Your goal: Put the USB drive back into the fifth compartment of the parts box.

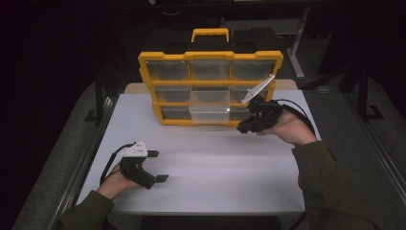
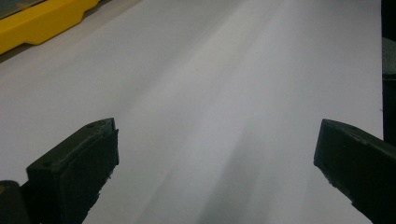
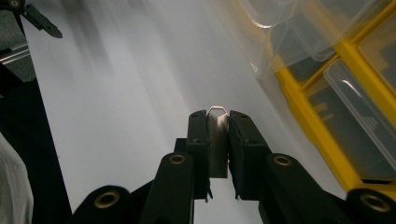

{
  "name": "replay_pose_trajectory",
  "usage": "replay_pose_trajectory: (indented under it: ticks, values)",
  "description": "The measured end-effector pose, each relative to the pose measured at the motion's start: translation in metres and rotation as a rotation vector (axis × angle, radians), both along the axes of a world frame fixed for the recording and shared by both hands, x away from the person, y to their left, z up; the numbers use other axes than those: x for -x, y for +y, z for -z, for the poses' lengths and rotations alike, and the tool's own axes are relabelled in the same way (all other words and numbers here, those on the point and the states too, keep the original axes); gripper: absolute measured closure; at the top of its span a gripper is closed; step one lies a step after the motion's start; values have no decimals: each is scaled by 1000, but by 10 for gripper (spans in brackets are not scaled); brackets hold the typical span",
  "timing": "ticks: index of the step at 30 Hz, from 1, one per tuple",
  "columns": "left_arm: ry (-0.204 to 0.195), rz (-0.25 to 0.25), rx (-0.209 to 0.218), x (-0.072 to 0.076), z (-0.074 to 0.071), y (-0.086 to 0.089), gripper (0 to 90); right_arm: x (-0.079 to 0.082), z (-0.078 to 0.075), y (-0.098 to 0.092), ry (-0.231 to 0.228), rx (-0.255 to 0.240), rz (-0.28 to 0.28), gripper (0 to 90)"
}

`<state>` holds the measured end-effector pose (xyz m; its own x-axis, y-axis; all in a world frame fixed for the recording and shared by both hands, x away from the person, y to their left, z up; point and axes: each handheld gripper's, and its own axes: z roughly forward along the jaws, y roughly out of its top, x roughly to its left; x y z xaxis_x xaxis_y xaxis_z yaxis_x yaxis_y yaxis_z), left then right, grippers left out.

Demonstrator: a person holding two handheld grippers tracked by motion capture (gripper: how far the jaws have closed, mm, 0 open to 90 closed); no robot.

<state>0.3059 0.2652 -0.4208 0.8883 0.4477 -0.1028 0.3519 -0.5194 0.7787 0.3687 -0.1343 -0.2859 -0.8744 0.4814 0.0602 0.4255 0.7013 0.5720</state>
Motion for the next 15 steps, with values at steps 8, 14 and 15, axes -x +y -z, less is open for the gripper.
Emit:
replay_pose_trajectory:
  ticks: [8,14,15]
  values:
    - [4,-4,0,0,1,2,0,-6,-17,-2,-16,0,4,778]
    - [7,-4,-5,0,1,2,0,-11,-32,-2,-34,-3,9,778]
    - [7,-5,-4,0,1,2,0,-12,-35,-2,-37,-4,10,778]
